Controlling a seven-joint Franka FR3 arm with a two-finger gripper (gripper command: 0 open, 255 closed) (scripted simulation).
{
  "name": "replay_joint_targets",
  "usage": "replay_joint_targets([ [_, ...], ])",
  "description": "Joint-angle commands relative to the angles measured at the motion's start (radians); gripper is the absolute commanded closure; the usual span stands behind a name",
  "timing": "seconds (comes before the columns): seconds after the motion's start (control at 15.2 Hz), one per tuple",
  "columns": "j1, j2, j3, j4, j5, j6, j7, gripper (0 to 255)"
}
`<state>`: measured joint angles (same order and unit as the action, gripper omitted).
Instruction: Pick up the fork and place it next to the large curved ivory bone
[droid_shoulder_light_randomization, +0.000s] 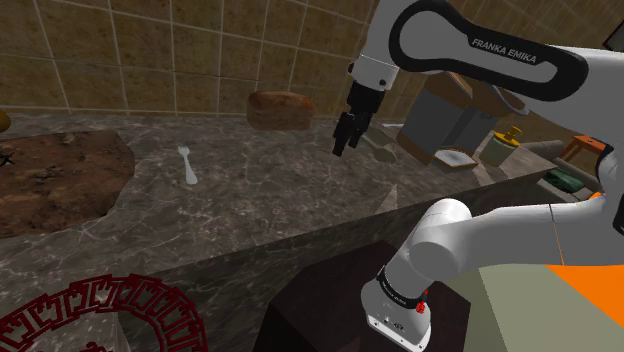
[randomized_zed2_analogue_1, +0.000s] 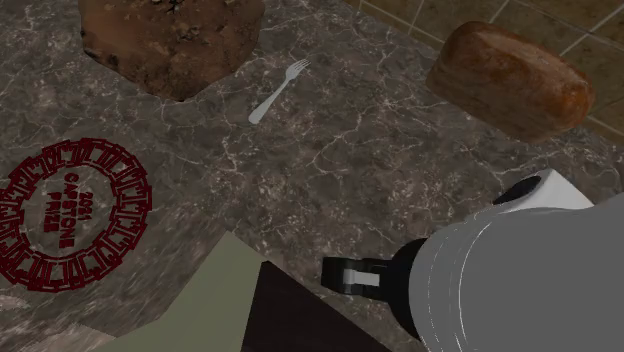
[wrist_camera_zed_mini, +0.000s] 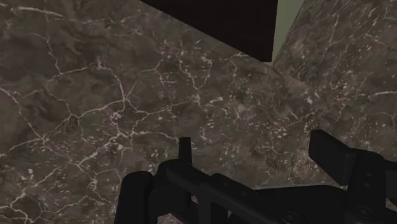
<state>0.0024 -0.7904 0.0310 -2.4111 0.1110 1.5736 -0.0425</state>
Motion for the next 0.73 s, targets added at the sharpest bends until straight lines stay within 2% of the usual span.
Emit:
replay_joint_targets([
  [0.0, 0.0, 0.0, 0.0, 0.0, 0.0, 0.0, 0.0, 0],
  [0.33, 0.006, 0.165, 0.092, 0.07, 0.049, 0.091, 0.132, 0],
  [0.66, 0.004, 0.349, 0.173, 0.175, 0.066, 0.167, 0.263, 0],
])
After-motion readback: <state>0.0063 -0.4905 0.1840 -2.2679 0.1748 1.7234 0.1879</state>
